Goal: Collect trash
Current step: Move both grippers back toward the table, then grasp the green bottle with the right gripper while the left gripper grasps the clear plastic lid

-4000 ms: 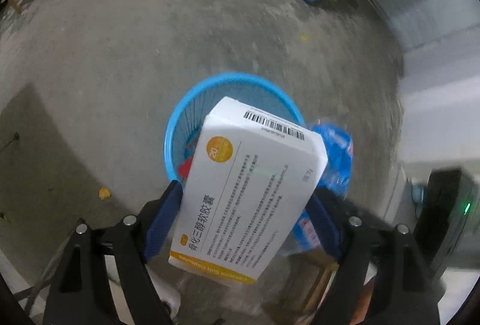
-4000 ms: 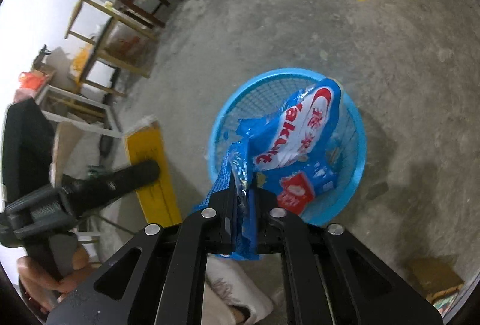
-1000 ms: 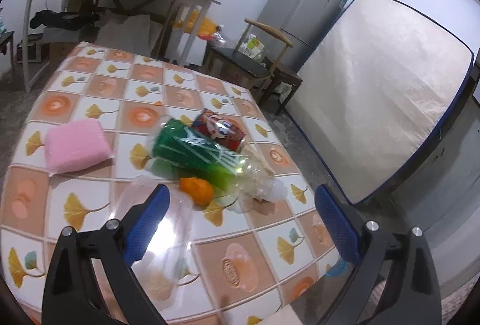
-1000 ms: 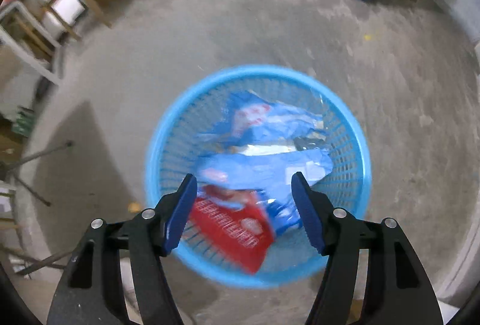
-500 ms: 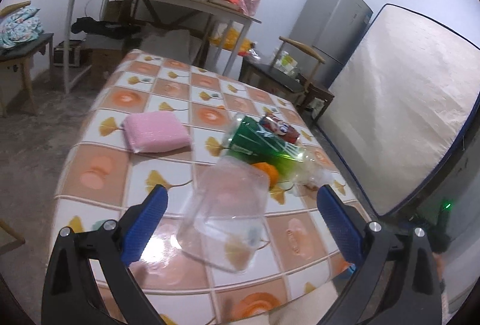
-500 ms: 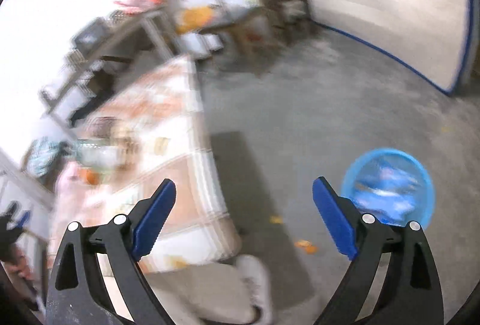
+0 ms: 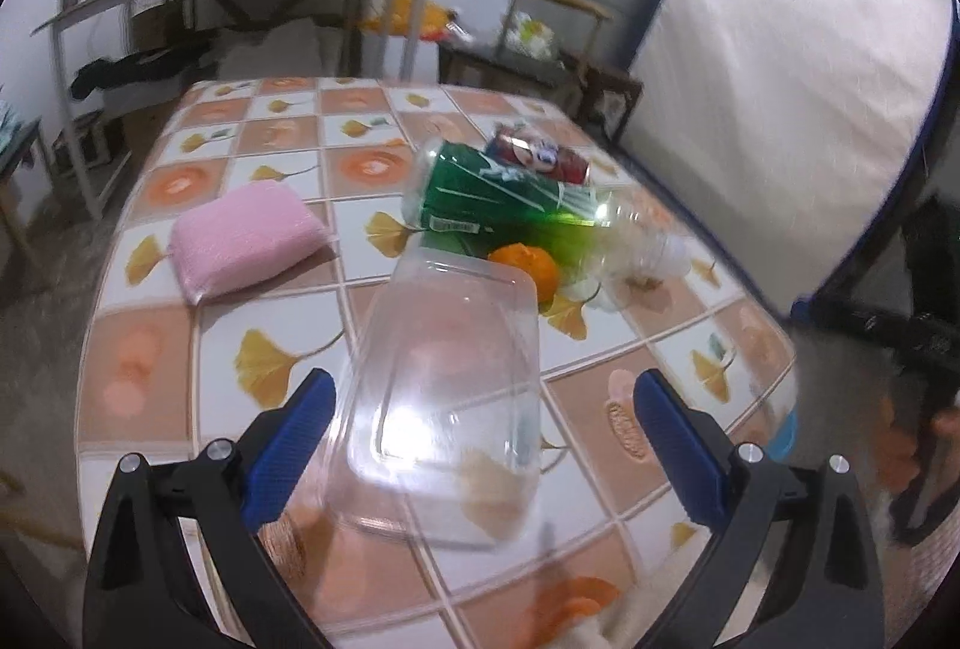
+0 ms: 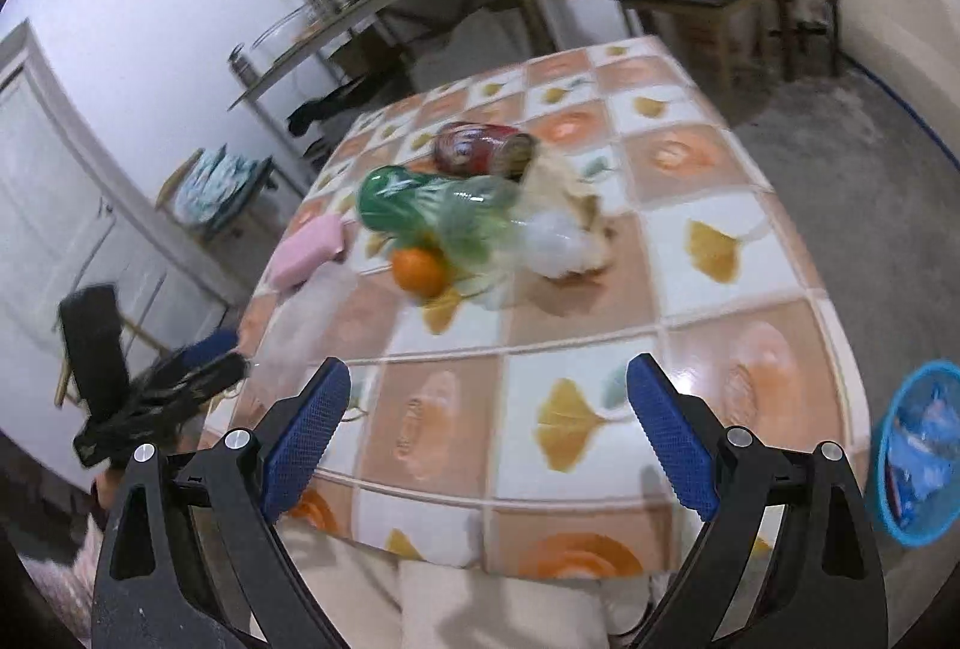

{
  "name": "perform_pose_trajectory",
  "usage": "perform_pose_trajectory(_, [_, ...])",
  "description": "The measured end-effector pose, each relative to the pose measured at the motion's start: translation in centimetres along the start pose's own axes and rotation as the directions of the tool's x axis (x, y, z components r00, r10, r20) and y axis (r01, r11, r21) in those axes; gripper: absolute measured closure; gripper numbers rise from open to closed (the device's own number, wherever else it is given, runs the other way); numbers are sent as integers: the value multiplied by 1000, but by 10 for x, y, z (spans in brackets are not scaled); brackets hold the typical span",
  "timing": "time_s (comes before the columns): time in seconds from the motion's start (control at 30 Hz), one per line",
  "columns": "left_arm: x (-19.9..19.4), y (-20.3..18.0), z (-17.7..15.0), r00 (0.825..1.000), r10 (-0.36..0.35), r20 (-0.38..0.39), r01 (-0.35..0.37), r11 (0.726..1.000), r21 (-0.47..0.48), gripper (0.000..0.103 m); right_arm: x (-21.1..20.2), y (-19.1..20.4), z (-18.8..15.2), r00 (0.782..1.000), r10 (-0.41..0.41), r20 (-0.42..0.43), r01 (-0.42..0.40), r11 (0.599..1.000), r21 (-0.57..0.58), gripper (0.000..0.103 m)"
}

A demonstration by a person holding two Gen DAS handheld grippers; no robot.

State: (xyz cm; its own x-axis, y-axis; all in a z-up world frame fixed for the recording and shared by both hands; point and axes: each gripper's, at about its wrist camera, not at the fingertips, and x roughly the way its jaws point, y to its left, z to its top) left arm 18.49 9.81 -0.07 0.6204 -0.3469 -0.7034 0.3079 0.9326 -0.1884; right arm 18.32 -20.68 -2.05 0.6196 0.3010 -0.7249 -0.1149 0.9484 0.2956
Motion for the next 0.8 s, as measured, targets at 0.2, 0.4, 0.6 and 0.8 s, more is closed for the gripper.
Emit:
perform_pose_trajectory(0.2, [38, 0, 11, 990, 44, -132, -29, 993, 112, 6, 7, 22, 15, 1000, 6, -18, -7, 997, -75, 14])
perform_pose_trajectory(0.4, [58, 1, 9, 977, 84, -196, -53, 986, 156, 6, 21, 34, 22, 999, -3, -34, -1, 996, -95, 14])
perform_pose_trajectory(0.6, [65, 8, 9, 974, 63, -216, -42, 994, 99, 17, 25, 45, 26, 999, -2, -46, -3, 993, -116, 14])
perform_pose_trajectory(0.8, [58, 13, 6, 977, 62, -203, -50, 997, 64, 19, 34, 55, 37, 997, 17, -69, -27, 989, -149, 14])
